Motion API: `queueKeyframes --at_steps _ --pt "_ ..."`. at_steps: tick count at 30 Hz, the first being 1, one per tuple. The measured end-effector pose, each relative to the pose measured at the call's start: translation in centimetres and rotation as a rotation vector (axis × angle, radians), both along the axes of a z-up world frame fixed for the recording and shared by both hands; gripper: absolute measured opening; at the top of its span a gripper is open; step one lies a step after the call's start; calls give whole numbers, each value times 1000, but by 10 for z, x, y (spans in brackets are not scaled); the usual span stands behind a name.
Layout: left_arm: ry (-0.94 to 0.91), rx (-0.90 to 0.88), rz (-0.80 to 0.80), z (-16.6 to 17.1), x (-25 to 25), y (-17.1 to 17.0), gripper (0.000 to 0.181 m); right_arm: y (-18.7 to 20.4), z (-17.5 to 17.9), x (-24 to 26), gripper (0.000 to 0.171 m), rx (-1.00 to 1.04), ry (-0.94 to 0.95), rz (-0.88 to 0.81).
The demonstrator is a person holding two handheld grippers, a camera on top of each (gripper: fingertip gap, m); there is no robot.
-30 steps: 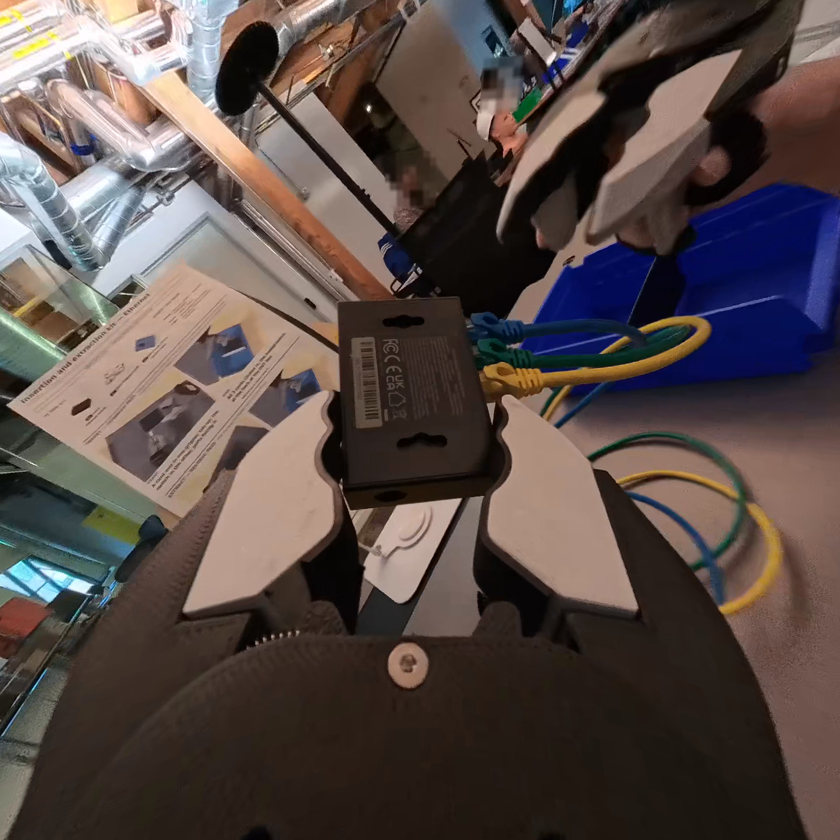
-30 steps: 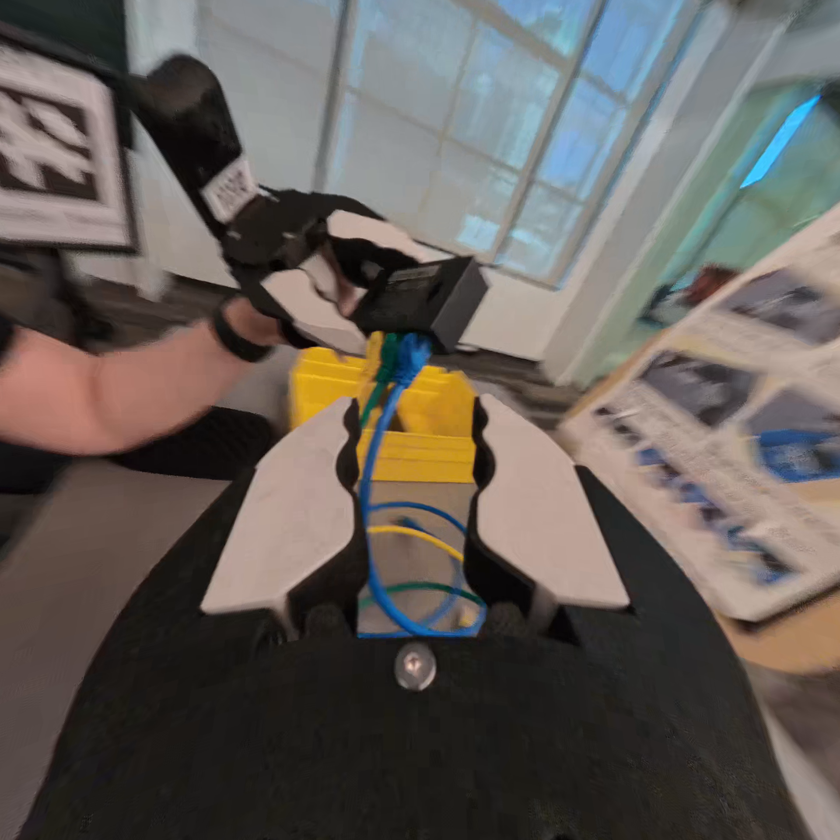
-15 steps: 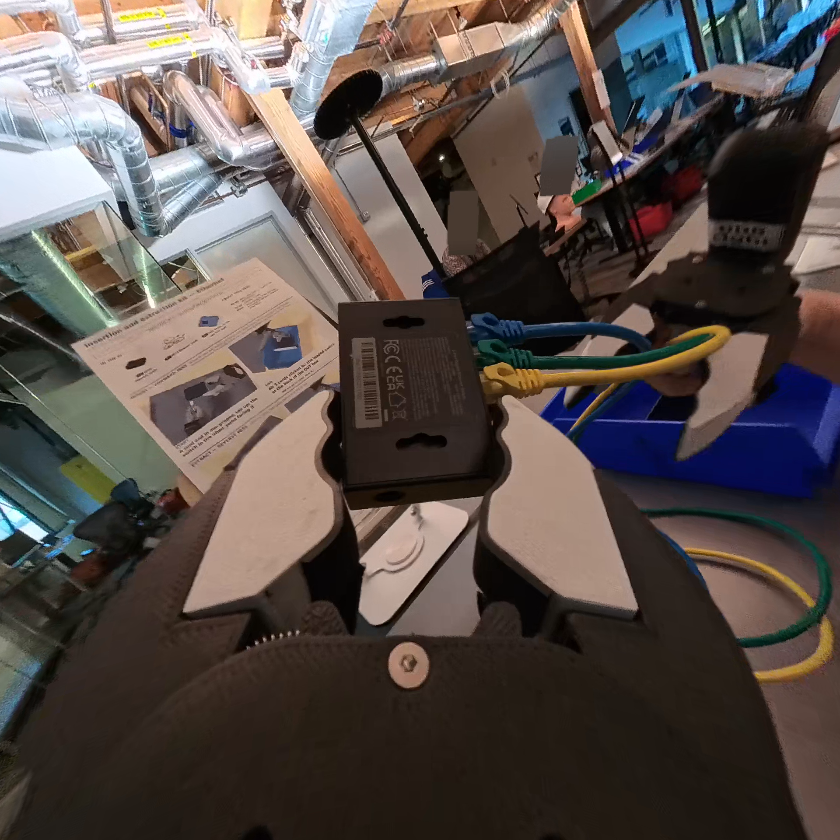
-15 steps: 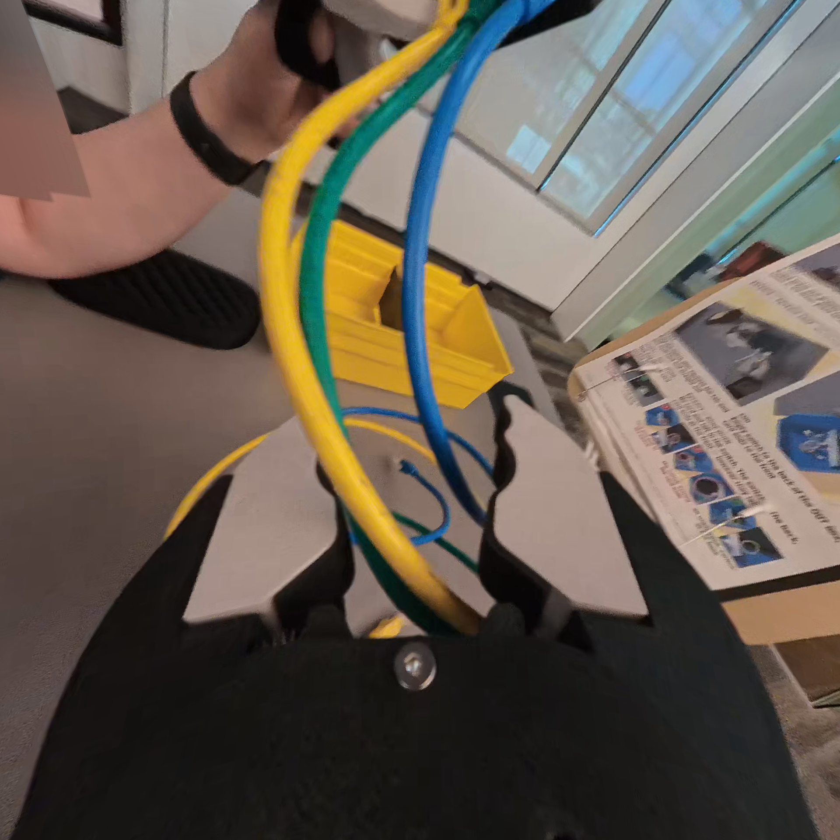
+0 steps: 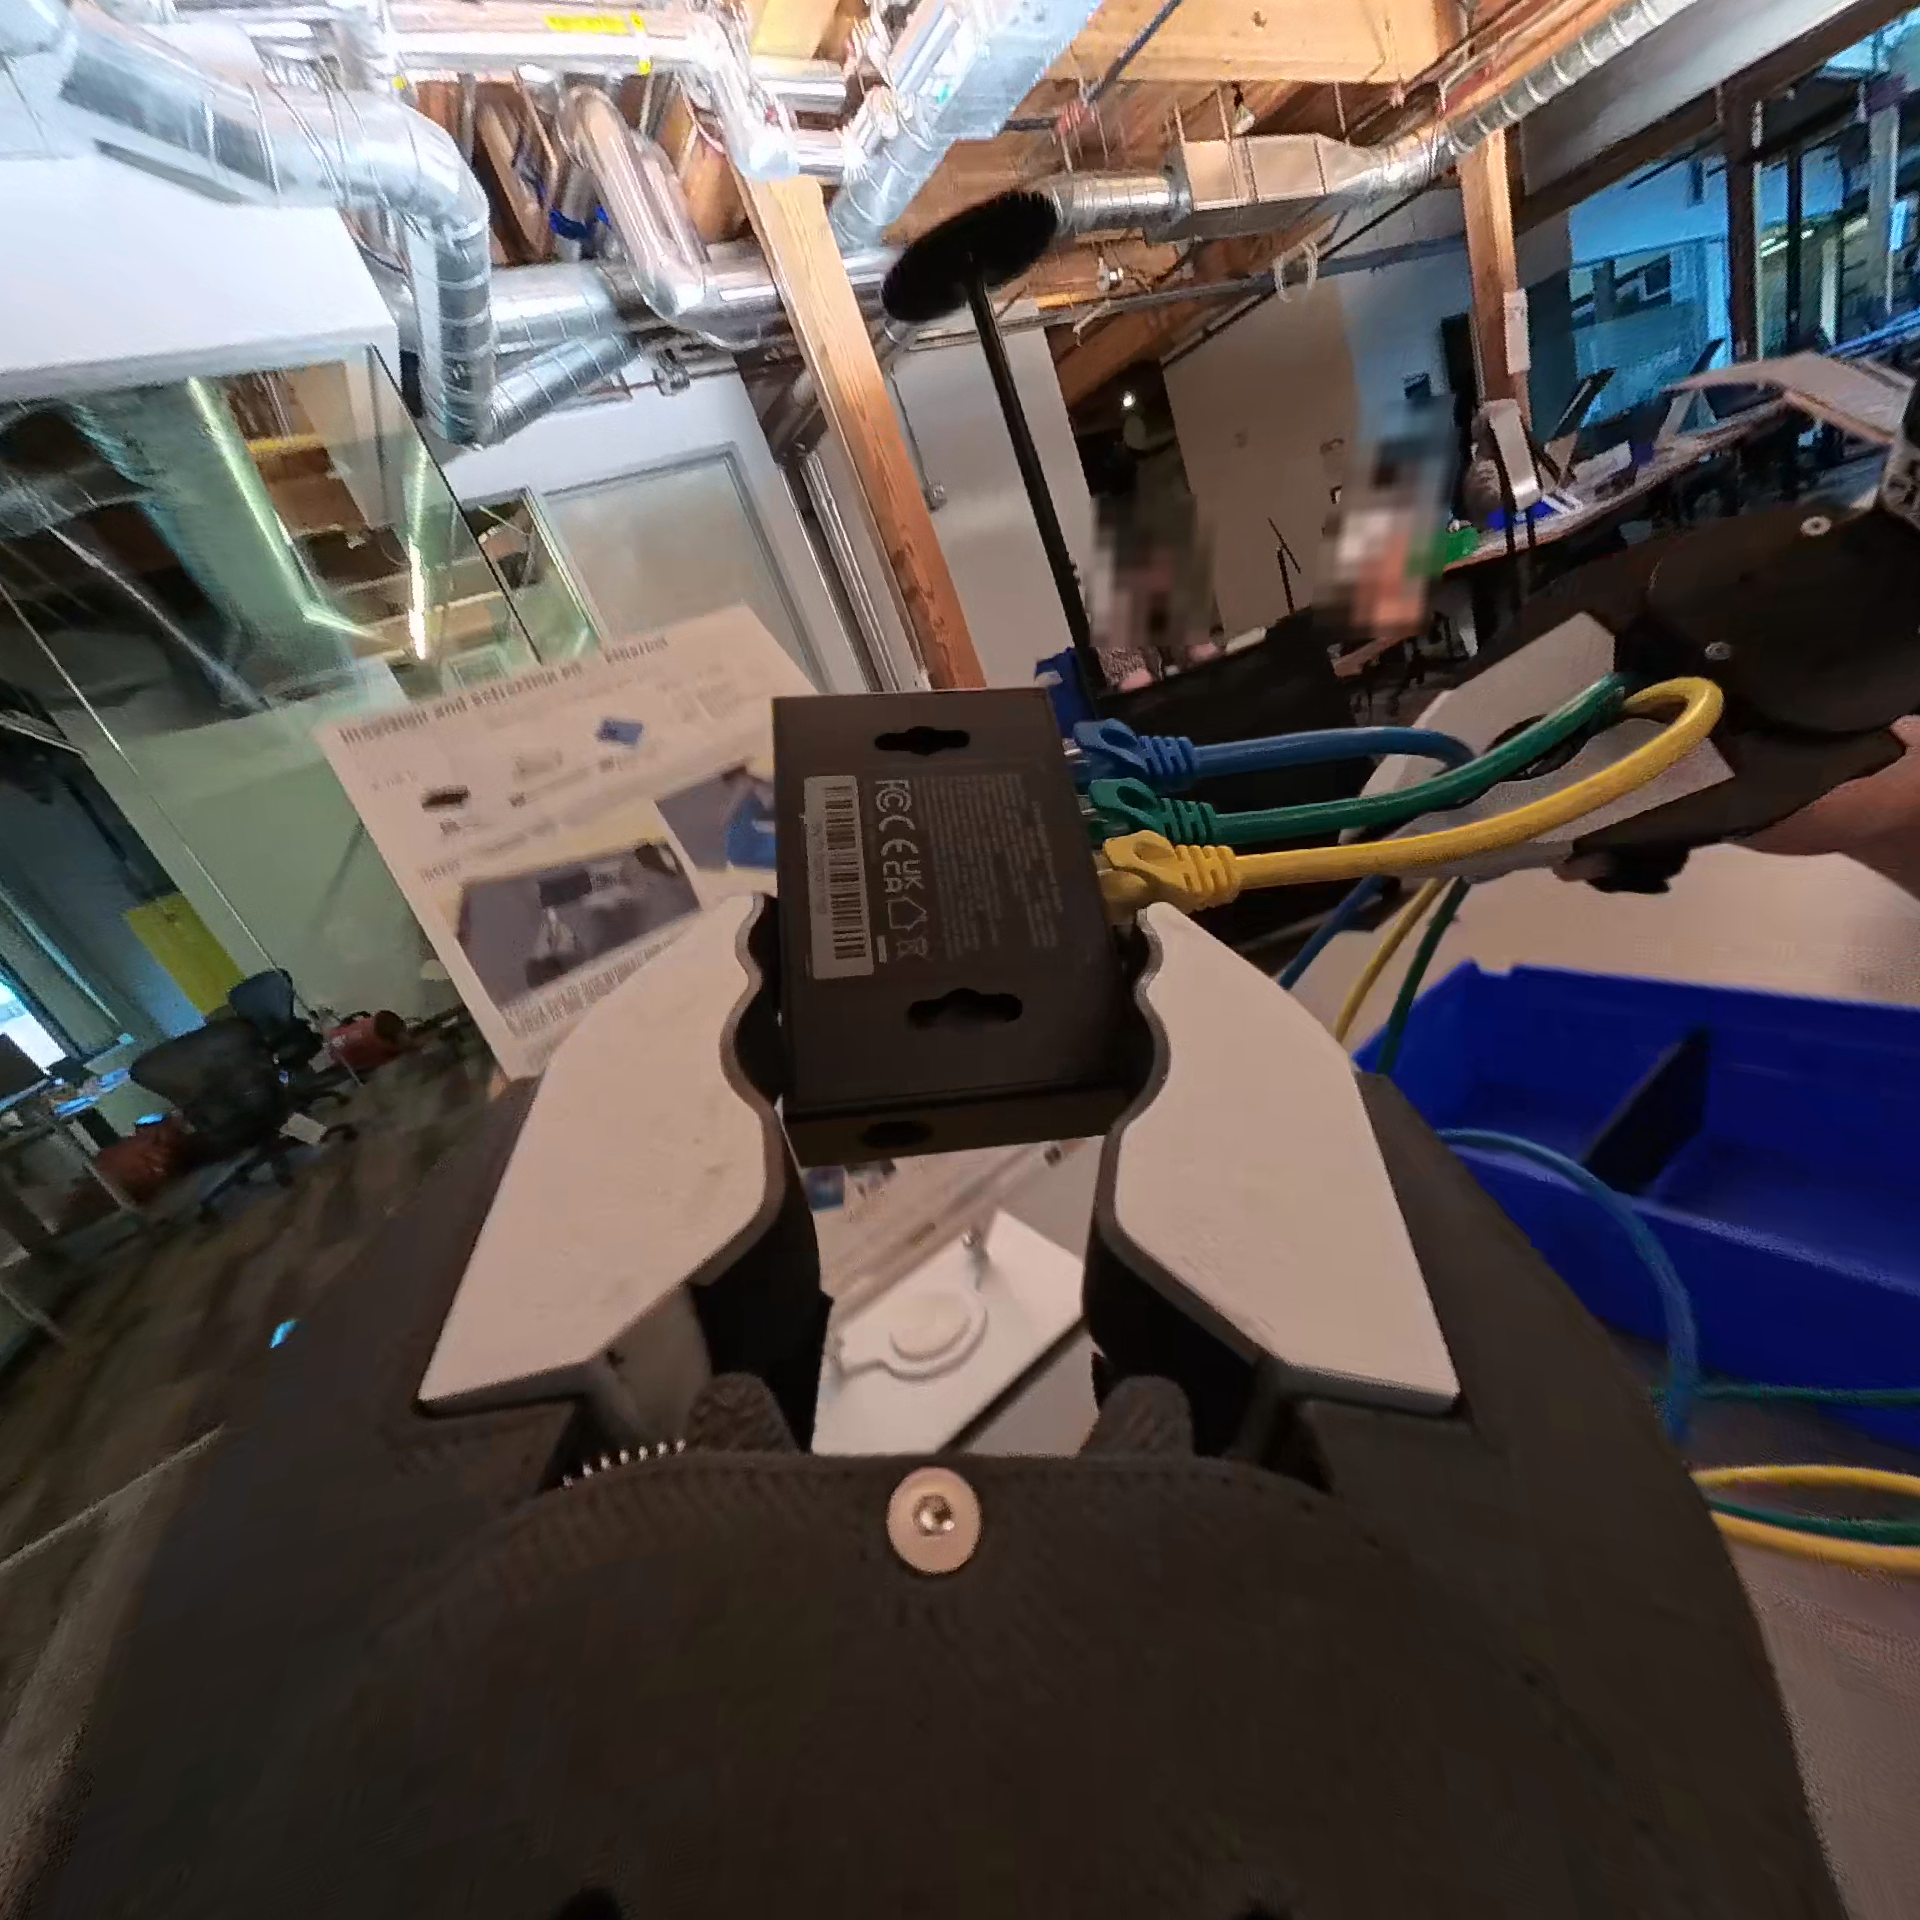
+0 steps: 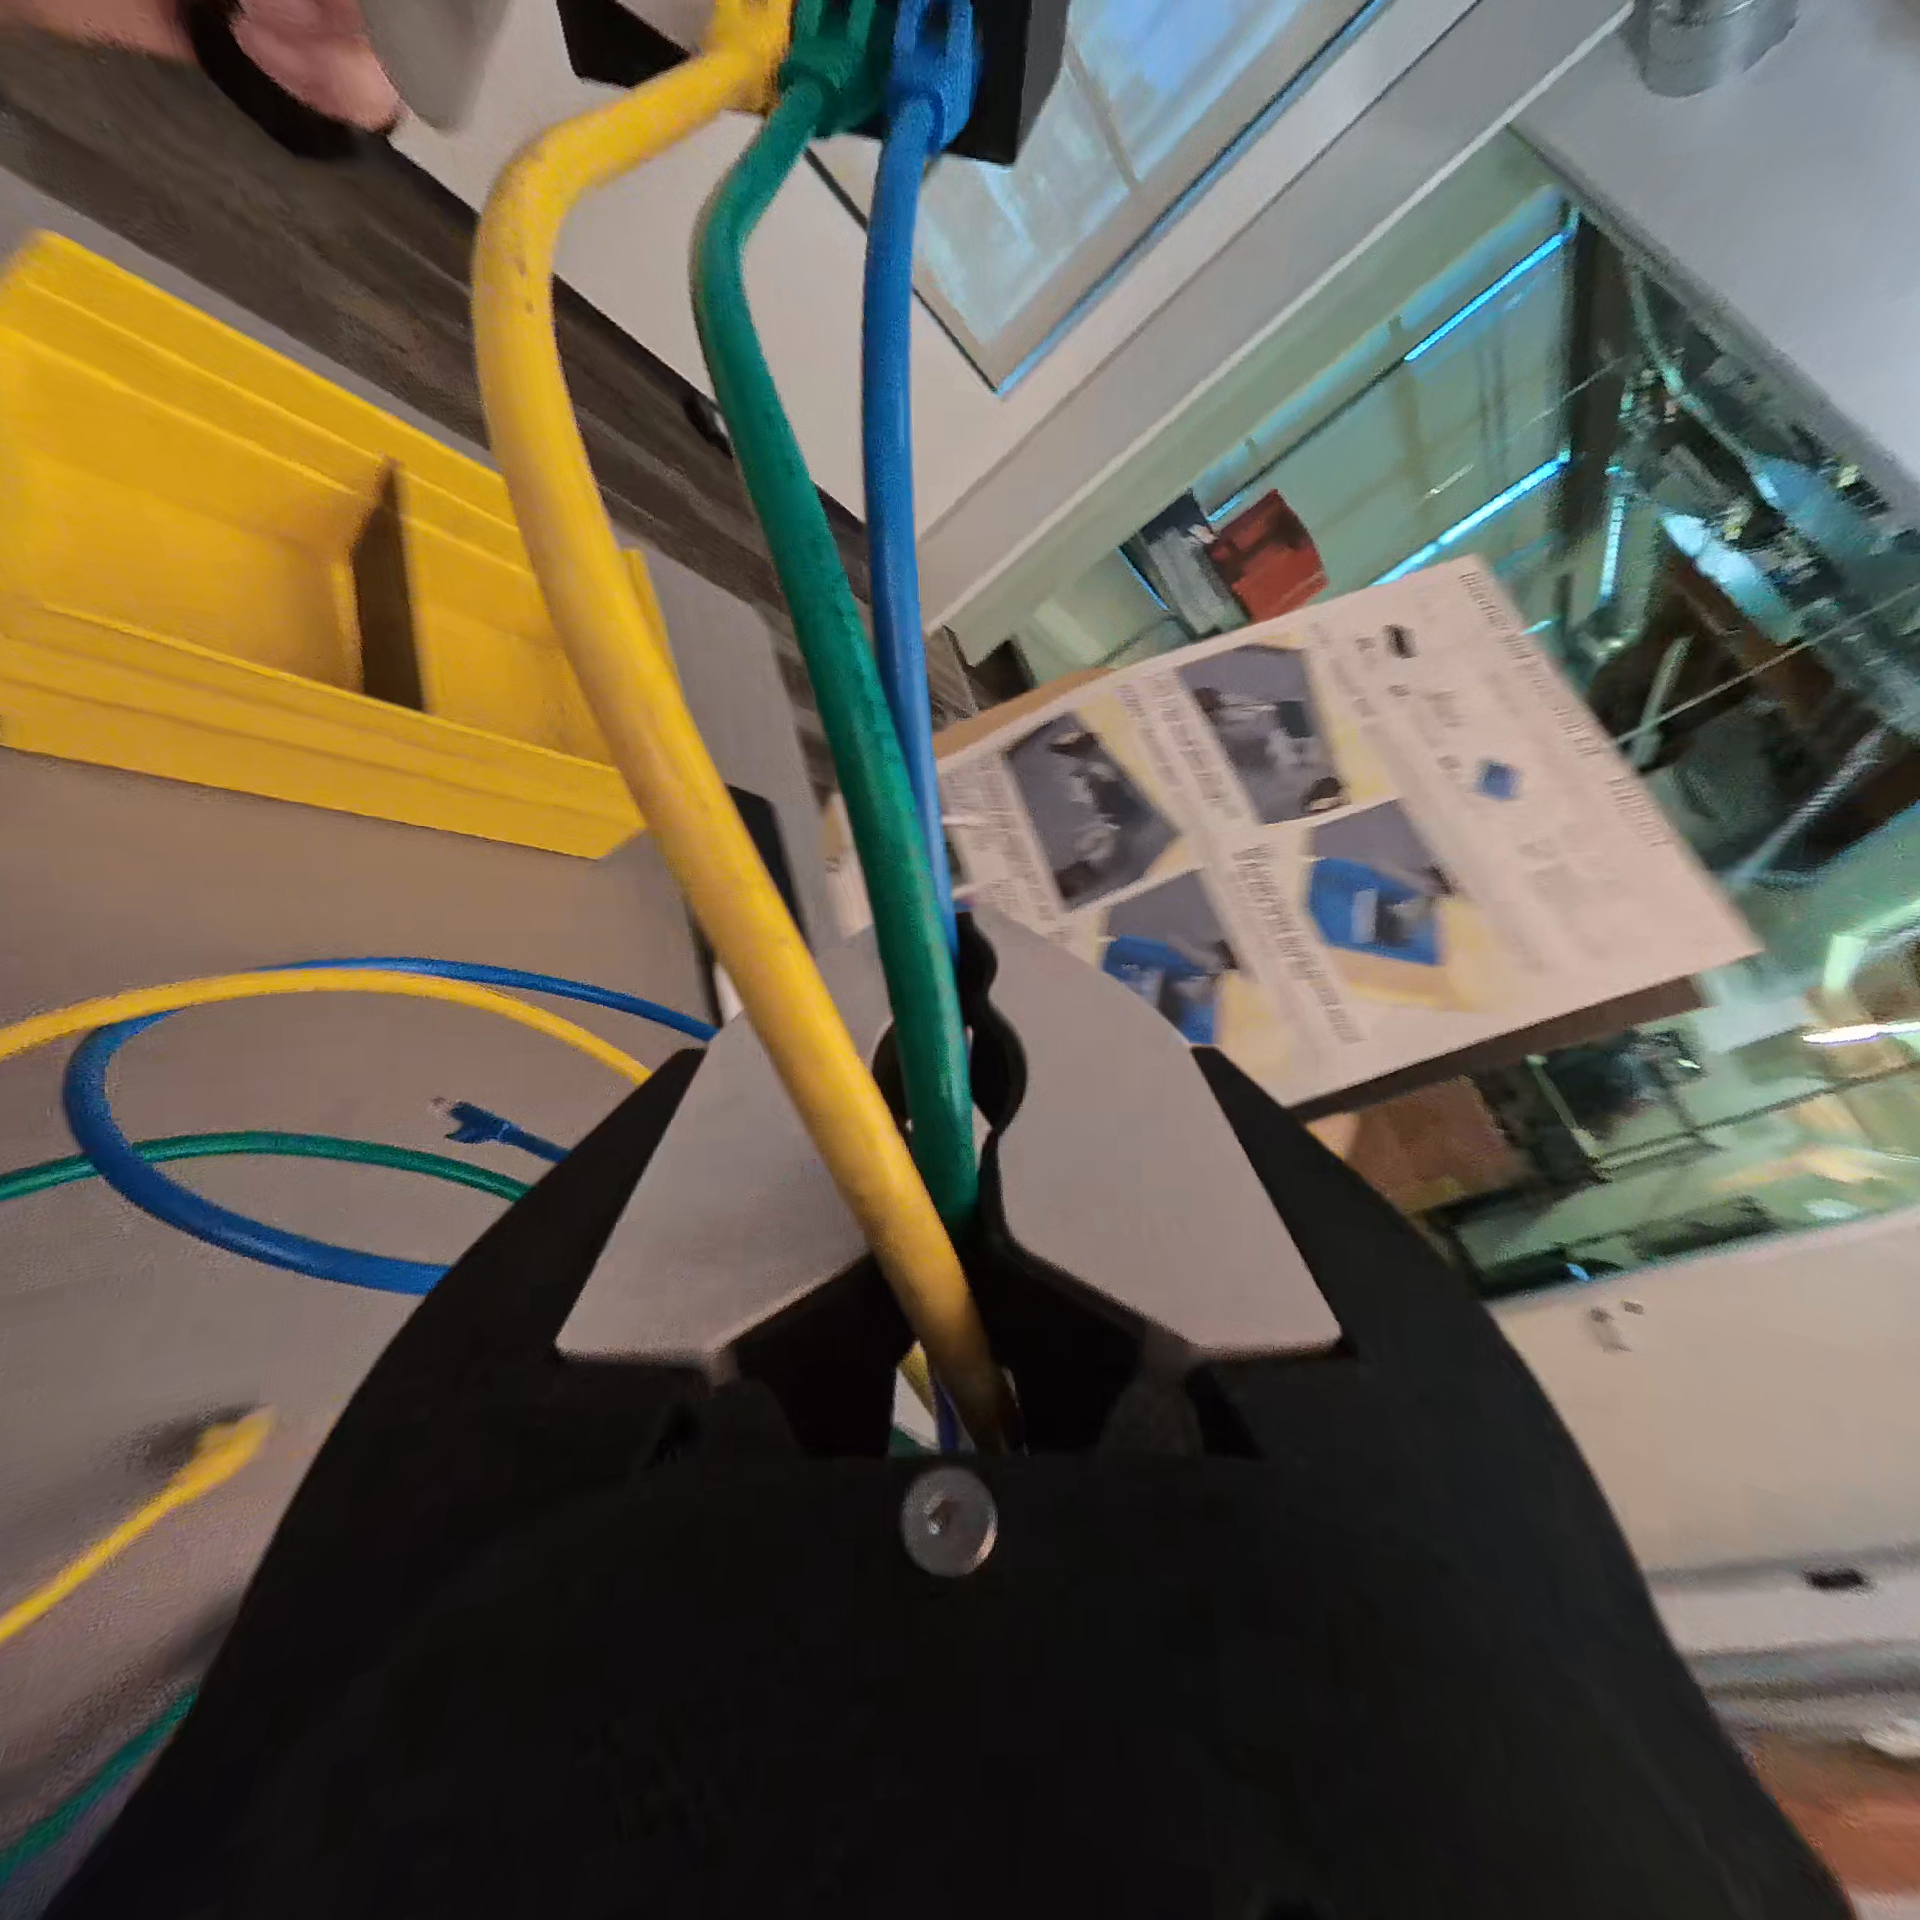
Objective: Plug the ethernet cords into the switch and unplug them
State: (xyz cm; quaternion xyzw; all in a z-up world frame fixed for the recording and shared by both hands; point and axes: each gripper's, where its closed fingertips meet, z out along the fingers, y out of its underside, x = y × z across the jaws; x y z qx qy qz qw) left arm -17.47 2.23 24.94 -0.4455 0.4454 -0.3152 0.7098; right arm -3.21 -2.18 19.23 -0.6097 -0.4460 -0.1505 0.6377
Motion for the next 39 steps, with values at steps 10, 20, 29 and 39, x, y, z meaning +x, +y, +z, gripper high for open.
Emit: queueKeyframes --at_steps 10,20,29,39 --pt "-50 49 -94 117 86 -5 62 -8 124 90 3 176 -225 -181" --pt "135 -77 -151 34 228 -3 62 -19 14 229 4 -10 -172 -366" --pt "250 -225 -138 -42 280 17 62 -72 -83 305 32 -227 -20 -600" --pt "241 -217 -176 -26 280 7 62 -89 -207 145 68 -435 -341 -239"
